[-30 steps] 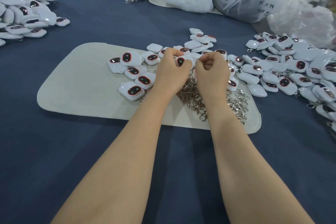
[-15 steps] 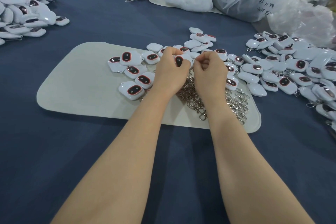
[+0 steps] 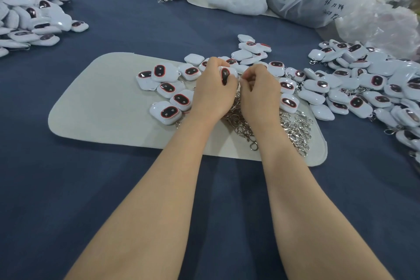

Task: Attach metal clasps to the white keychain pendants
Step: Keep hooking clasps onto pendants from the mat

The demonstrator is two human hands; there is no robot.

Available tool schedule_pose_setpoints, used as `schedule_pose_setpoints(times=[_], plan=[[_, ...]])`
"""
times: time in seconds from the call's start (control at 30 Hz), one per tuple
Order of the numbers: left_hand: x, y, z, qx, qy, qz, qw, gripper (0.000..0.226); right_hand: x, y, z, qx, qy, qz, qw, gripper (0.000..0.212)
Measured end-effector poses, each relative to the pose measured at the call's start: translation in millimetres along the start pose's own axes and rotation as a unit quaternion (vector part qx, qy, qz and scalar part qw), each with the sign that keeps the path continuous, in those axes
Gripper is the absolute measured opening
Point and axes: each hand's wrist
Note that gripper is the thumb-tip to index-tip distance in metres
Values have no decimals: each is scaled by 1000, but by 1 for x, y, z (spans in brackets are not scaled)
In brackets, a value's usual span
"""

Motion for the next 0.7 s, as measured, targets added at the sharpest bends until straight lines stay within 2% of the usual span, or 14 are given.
schedule_pose_setpoints(times=[0.33,0.47,0.53,0.6,0.7], plan=[[-1,2,0,-26,-15,-8,1000,21,1,1,-1,7,7,-4,1000,9],[0,-1,5,29,66,1,997,16,3,2,-4,-15,-70,4,997,15],[1,-3,7,110,176,16,978,12,5,2,-6,-32,-114,-6,993,20],[3,-3,10,187,289,17,939,5,6,1,-8,-42,-140,-22,989,19],[3,-4,12,245,377,3,893,10,7,0,-10,-60,-169,-2,984,19]])
Point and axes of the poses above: each hand's wrist, its own y-axis away from the middle knuckle, its own x-axis out of the back of the hand, z = x × y, and after that the axes turned 12 degrees about y, right-handed
